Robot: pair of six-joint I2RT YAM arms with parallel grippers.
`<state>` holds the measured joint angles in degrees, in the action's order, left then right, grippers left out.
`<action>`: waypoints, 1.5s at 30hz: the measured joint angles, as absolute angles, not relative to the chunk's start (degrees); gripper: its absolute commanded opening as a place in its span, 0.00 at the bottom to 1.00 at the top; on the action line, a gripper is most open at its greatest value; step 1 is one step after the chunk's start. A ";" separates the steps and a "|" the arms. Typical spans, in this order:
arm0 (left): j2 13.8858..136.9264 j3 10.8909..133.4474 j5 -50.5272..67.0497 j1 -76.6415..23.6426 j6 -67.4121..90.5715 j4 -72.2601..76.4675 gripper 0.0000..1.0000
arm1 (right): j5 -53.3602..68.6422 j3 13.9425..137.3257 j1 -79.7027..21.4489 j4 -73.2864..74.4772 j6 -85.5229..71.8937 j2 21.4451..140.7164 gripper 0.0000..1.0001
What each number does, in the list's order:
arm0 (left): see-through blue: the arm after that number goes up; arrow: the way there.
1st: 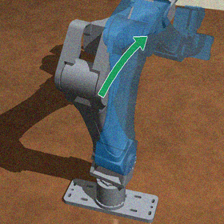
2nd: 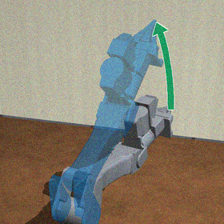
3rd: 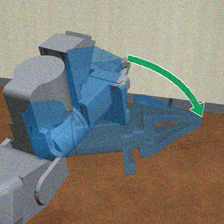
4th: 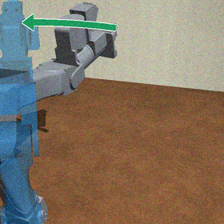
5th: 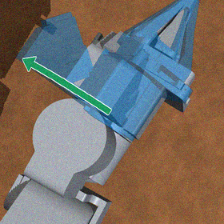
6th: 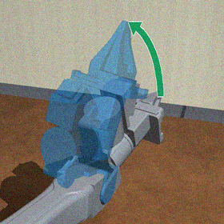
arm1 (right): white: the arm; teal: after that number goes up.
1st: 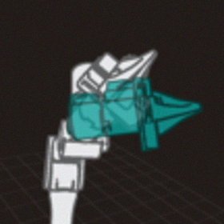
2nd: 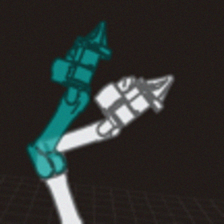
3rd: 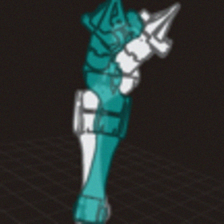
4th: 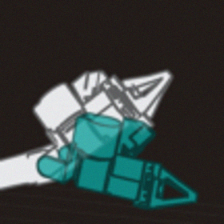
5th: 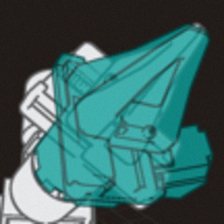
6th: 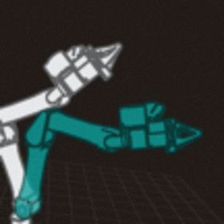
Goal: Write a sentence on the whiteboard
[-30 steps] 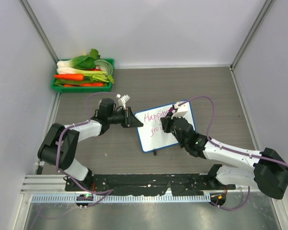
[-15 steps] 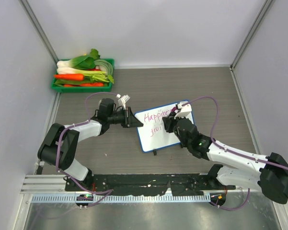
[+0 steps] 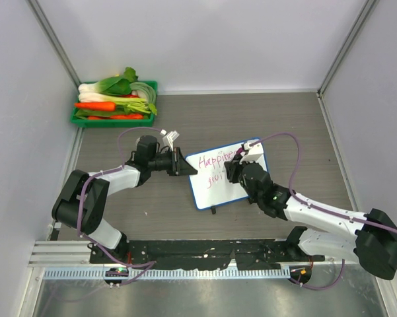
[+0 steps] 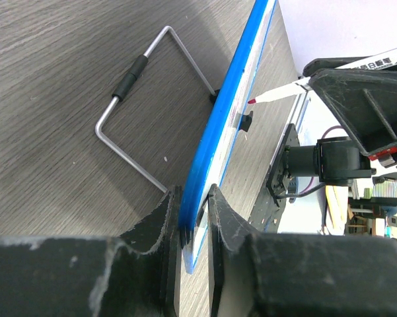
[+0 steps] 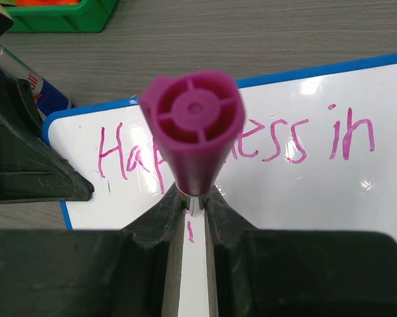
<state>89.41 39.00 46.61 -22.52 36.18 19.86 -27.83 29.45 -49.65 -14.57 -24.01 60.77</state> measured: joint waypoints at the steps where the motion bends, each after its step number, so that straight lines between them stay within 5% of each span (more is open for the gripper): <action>1: 89.41 39.00 46.61 -22.52 36.18 19.86 0.00 | -27.83 29.45 -49.63 -14.55 -24.01 61.06 0.01; 45: 89.76 39.16 46.89 -22.46 36.21 19.88 0.00 | -26.46 25.87 -49.65 -14.72 -25.34 59.68 0.01</action>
